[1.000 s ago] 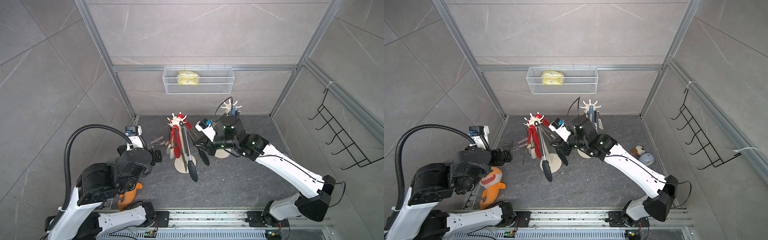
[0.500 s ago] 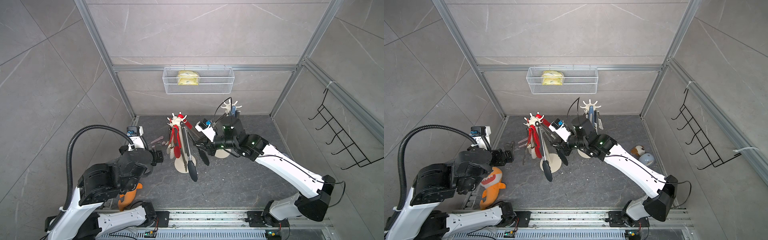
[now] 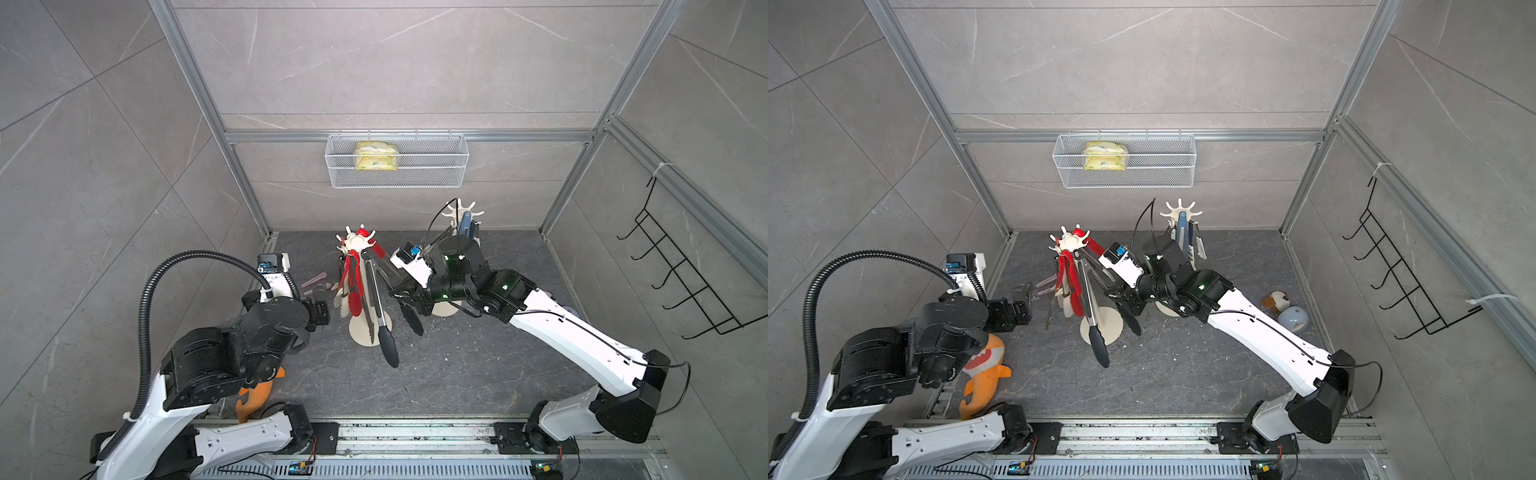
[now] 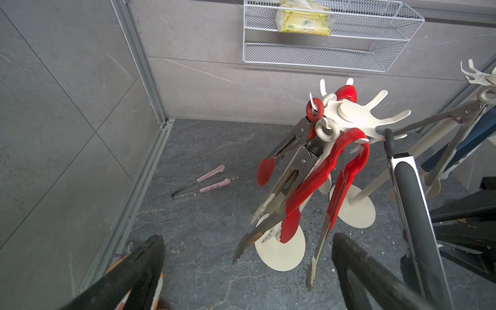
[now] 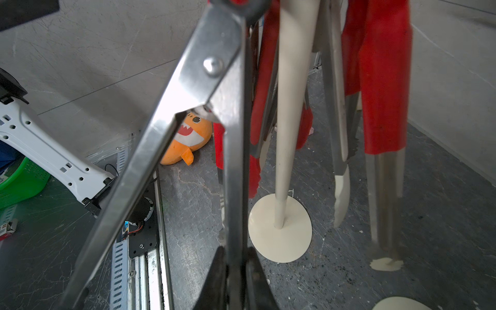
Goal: Hang food tongs on kitchen utensil racks
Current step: Hang the food tongs on the rack.
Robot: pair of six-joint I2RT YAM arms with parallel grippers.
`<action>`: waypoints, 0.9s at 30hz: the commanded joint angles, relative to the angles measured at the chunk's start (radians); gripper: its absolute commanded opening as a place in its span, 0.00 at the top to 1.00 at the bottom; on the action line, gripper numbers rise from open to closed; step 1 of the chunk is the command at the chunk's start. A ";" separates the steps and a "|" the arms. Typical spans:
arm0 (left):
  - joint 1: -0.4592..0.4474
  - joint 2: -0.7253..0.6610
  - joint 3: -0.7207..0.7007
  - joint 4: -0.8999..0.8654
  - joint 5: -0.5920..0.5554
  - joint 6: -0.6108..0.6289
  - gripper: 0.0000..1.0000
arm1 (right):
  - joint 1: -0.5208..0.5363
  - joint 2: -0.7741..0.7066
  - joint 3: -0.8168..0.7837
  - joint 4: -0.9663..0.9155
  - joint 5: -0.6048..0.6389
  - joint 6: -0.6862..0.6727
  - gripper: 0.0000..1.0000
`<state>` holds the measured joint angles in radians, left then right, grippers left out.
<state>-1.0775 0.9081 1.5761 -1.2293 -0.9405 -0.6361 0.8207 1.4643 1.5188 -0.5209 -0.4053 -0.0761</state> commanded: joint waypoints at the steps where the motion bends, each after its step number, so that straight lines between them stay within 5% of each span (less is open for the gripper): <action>1: 0.005 -0.003 -0.008 0.030 -0.024 0.007 0.01 | 0.004 0.018 0.024 -0.052 0.030 -0.007 1.00; 8: 0.075 0.008 -0.066 0.047 0.075 -0.035 0.01 | 0.005 0.043 0.047 -0.062 0.034 0.014 0.89; 13: 0.249 0.007 -0.109 0.061 0.226 -0.043 0.01 | 0.003 0.056 0.056 -0.053 0.023 0.033 0.84; 27: 0.590 0.049 -0.127 0.151 0.385 -0.038 0.01 | 0.003 0.059 0.045 -0.036 0.025 0.053 0.68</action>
<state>-0.5327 0.9432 1.4506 -1.1427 -0.6086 -0.6659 0.8207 1.5158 1.5490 -0.5606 -0.3851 -0.0387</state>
